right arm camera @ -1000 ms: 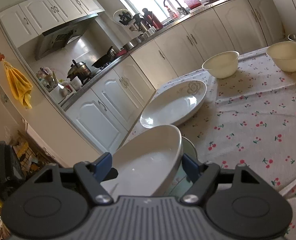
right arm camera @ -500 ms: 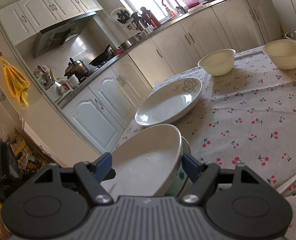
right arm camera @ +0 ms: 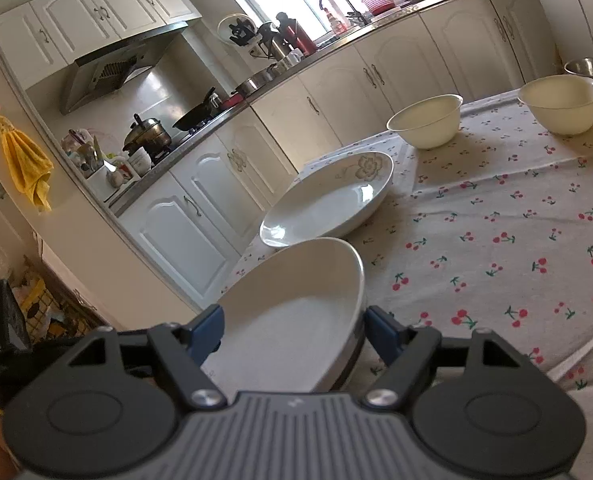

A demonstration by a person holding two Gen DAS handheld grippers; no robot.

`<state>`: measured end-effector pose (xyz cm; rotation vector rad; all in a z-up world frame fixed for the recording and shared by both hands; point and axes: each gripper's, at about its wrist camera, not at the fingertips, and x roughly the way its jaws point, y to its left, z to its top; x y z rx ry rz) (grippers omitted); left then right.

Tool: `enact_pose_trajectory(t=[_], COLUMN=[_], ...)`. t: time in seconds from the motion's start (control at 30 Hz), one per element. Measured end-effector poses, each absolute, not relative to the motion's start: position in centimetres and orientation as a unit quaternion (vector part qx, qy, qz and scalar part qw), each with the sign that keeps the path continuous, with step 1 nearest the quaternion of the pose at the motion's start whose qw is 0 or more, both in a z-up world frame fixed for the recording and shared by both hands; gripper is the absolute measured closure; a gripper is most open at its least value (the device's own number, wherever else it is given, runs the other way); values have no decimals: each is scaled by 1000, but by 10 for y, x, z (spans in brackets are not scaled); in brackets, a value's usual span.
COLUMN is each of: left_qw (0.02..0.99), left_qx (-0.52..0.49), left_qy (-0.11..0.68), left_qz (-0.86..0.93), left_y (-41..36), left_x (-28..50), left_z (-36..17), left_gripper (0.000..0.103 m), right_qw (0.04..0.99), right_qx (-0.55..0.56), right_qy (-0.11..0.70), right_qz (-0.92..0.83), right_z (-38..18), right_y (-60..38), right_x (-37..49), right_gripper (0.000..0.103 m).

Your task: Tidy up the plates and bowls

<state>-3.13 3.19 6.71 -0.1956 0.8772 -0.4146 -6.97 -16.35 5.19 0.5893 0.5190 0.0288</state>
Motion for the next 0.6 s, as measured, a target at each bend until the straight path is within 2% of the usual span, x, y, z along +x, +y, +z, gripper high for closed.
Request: enact_pose_trajectory(t=[0.2,0.27,0.37,0.4,0.47,0.6], left_qw=[880,888,900,902,905,908], left_qx=[-102,-94,-84,-83,-81,-74], left_qy=[419,404,381,377,368,362], left_qz=[-199,-196,-196,-195,-196,-196], left_y=[35,34,33,33,33,30], left_x=[-32,-34,-38,-39,-40,-42], left_z=[67,72,81,84,88,90], left_gripper=[51,47,33,28,24,14], right_qw=[927,925,924,924,922,917], right_qx=[271,280,282,284,290,306], right_qy=[259,257,257,257,255,257], right_qz=[17,21,20,16,10,-4], right_z=[50,49,50,50,50,49], right_y=[-160,-163,-164,-165,-168,-176], right_x=[-69,-70,-72,-72,-74,-77], right_gripper=[22,19,16,9,3,2])
